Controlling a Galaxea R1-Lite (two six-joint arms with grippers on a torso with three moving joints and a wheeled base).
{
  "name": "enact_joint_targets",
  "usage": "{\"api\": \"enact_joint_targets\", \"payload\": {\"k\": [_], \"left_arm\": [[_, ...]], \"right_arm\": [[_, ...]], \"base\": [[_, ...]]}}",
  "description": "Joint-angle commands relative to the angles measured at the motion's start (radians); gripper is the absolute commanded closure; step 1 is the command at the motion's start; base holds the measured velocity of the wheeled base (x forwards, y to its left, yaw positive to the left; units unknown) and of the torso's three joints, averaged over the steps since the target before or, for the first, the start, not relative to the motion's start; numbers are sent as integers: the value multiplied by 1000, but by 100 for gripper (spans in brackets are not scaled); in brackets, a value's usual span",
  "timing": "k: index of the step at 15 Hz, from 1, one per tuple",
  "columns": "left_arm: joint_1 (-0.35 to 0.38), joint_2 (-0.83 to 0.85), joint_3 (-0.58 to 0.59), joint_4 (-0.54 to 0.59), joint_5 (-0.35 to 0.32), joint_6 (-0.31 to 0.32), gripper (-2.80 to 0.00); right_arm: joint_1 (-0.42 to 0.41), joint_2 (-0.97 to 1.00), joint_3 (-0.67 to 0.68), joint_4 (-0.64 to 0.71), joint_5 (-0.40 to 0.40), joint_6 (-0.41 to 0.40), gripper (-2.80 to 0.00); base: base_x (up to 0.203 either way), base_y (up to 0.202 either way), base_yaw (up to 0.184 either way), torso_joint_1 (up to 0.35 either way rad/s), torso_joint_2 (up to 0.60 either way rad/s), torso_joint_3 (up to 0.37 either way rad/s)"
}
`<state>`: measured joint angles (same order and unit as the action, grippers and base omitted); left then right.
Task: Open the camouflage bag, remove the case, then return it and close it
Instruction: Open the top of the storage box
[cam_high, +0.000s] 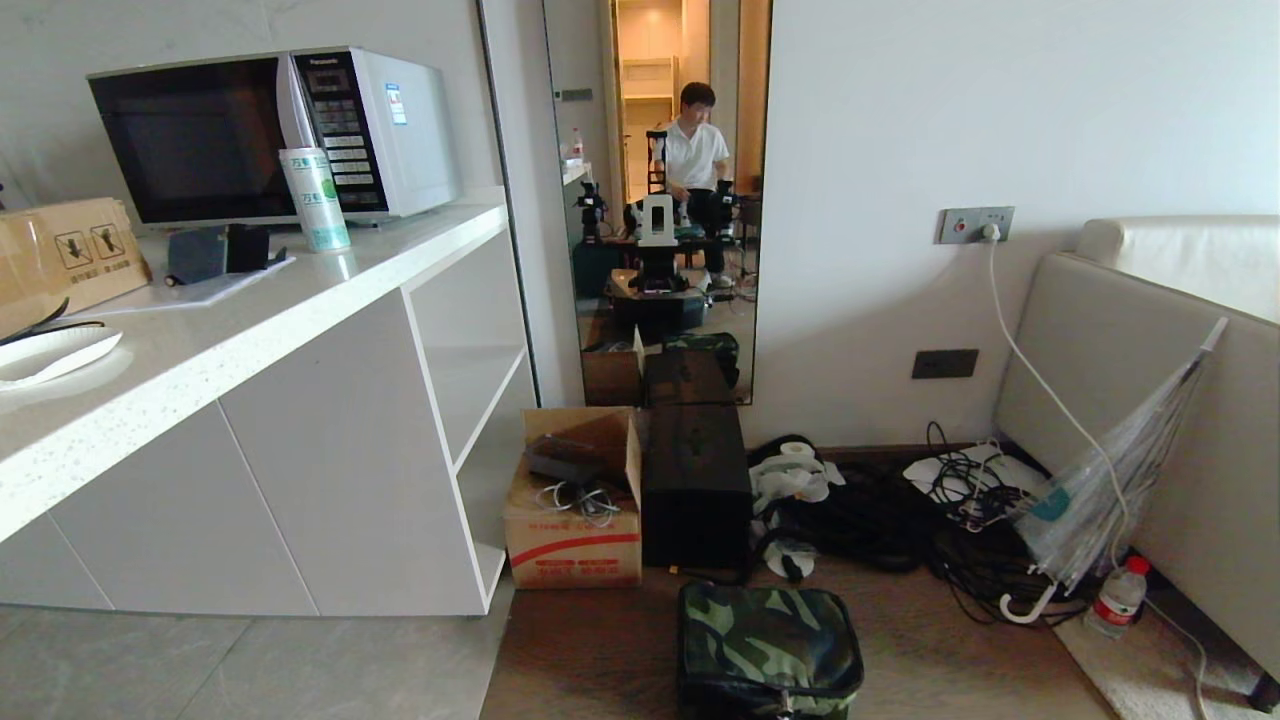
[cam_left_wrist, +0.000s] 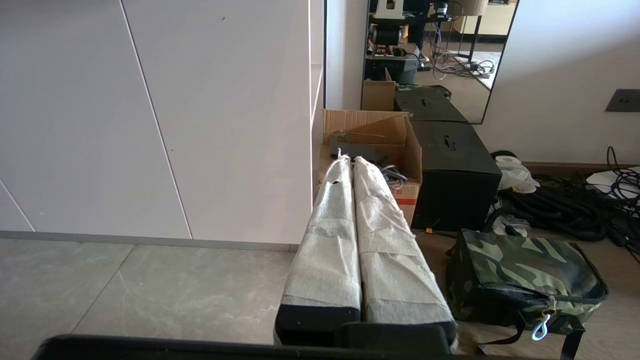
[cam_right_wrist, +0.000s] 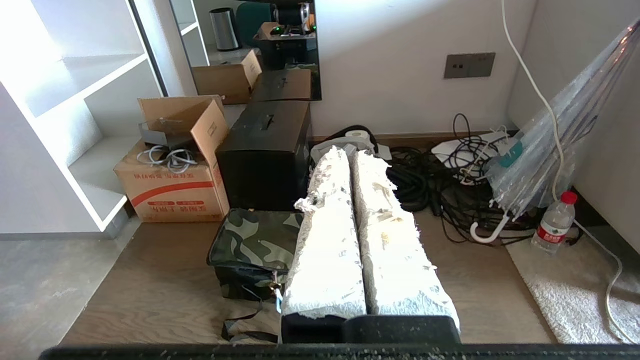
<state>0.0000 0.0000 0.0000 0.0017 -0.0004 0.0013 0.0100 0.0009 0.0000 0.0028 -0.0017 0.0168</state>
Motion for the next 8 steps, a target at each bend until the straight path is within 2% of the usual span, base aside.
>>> {"api": "enact_joint_targets", "payload": {"k": [1, 8], "left_arm": [[0, 0, 0, 0, -1, 0, 0], [0, 0, 0, 0, -1, 0, 0]], "right_arm": [[1, 1, 2, 0, 0, 0, 0], [1, 1, 2, 0, 0, 0, 0]], "base": [[0, 0, 0, 0, 0, 0], [0, 0, 0, 0, 0, 0]]}}
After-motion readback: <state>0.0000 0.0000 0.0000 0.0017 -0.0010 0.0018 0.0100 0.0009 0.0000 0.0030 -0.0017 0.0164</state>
